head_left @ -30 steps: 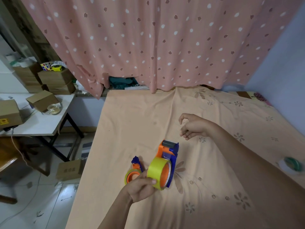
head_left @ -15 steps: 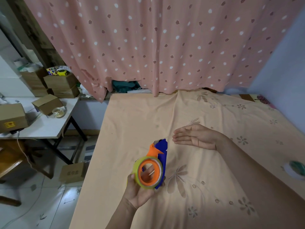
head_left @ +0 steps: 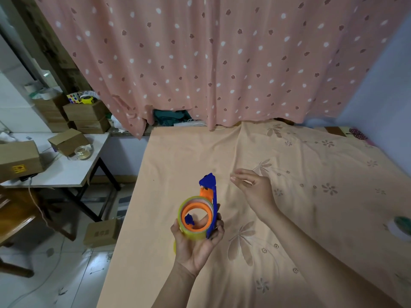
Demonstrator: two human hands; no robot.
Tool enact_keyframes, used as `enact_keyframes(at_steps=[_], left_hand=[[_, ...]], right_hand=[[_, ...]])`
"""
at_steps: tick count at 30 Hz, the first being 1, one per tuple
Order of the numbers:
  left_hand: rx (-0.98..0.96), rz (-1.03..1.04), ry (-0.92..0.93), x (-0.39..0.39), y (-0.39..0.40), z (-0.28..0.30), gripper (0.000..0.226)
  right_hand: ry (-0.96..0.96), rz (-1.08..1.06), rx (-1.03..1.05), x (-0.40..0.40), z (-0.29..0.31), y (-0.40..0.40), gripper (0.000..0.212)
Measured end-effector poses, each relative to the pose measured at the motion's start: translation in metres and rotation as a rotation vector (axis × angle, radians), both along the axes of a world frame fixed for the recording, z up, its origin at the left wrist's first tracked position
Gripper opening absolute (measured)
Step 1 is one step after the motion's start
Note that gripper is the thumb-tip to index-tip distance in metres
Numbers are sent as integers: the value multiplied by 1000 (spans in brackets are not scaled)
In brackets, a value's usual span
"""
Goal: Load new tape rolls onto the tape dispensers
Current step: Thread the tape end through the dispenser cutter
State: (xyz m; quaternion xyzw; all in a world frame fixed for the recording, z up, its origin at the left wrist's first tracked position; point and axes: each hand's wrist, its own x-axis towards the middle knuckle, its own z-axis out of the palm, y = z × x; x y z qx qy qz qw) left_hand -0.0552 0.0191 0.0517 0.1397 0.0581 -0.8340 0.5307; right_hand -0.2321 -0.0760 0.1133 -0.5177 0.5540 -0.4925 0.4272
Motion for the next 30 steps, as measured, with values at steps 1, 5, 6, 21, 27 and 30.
enact_keyframes(at_steps=[1, 5, 6, 21, 27, 30], left_hand=[[16, 15, 8, -2, -1, 4, 107], [40, 46, 34, -11, -3, 15, 101], [51, 50, 35, -14, -4, 16, 96], [121, 53, -253, -36, -11, 5, 77], [148, -123, -499, -34, -10, -22, 87], [235, -159, -589, -31, -14, -35, 76]], right_hand=[[25, -28, -12, 3, -3, 4, 12], [121, -130, -49, 17, -8, 21, 16], [135, -123, -57, 21, -10, 25, 16], [78, 223, 190, 44, -21, 56, 28], [43, 107, 424, 39, -41, 52, 37], [54, 24, 484, 33, -60, 50, 40]])
